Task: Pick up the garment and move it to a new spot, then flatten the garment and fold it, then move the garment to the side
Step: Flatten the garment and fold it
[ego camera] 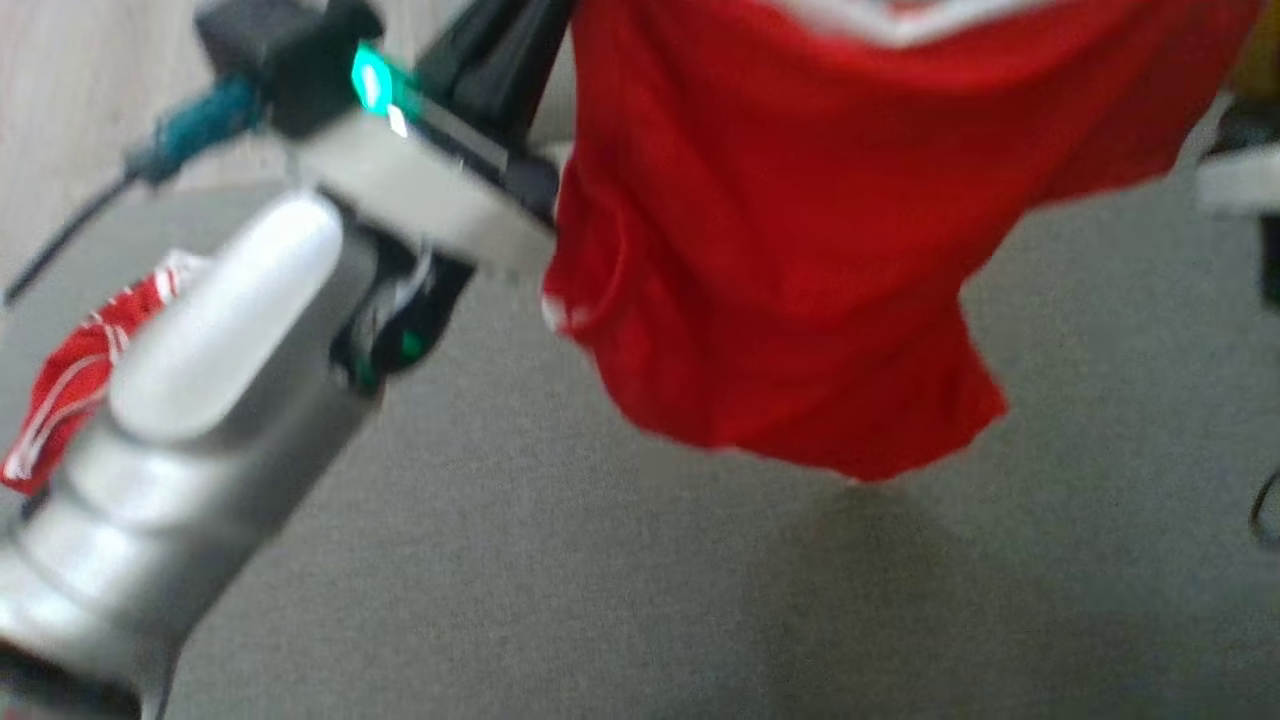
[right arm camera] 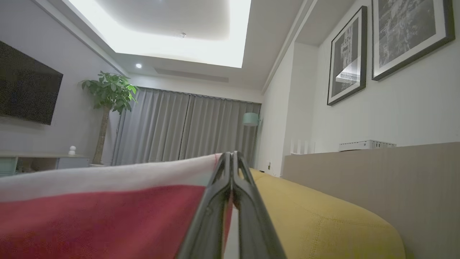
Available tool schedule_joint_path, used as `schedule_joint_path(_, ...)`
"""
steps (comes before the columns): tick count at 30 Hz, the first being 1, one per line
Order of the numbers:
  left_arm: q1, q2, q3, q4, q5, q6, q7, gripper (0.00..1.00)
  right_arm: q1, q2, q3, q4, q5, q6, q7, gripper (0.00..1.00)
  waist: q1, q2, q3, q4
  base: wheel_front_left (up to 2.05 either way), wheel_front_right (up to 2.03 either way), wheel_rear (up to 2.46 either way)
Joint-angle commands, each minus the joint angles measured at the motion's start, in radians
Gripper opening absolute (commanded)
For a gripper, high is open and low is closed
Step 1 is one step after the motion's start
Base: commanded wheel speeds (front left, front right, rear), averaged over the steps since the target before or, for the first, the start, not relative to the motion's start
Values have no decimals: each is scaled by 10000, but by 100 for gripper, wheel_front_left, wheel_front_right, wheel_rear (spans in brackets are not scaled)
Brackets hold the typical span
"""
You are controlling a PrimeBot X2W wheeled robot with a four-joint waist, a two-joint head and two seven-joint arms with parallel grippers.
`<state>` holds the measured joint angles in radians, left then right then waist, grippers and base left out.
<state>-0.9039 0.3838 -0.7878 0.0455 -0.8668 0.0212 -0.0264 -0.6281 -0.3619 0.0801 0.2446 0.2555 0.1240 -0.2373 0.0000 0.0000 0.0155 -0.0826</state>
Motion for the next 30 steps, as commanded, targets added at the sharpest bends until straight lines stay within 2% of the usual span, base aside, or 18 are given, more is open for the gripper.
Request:
schedule_joint_path(1,-1039,80,421,233,140,-163,22,0,-807,-233,209,90,39,67,35,0,0,0,714,1,0,0,0)
schedule_joint_path(5,-2641,-513,312,2218,672,-714,-288,0,-2566,-472,291,1624,-27,67,-91,0,0,0,1667,-98,0,0,0)
schedule_joint_path(8,-3744,-1042,331,3614,1188,-925,-1154,0,-3642,-630,258,2370,-310,67,-204,0,0,0,2175,-215,0,0,0)
schedule_joint_path(10,-4395,-1368,355,4343,1441,-1085,-1756,0,-4217,-760,50,2422,-560,67,-232,0,0,0,2491,-252,0,0,0)
schedule_joint_path(14,-4841,-1742,456,5260,1707,-1339,-2278,0,-4392,-757,-444,1586,-912,67,-240,0,0,0,2863,-369,0,0,0)
schedule_joint_path(16,-4451,-1715,280,5435,1745,-1438,-2325,0,-3969,-695,-448,1153,-964,67,-241,0,0,0,2963,-425,0,0,0)
schedule_joint_path(17,-3756,-1560,-119,5460,1830,-1490,-2342,0,-3273,-606,-425,778,-983,67,-242,0,0,0,3013,-472,0,0,0)
schedule_joint_path(22,-1213,-1222,-637,4715,2081,-1513,-2350,0,-693,-43,-699,13,-889,67,-243,0,0,0,3086,-496,0,0,0)
schedule_joint_path(30,3146,-968,-1140,3794,3072,-1408,-2352,0,4116,924,-1735,-1408,-986,67,-244,0,0,0,2355,-435,0,0,0)
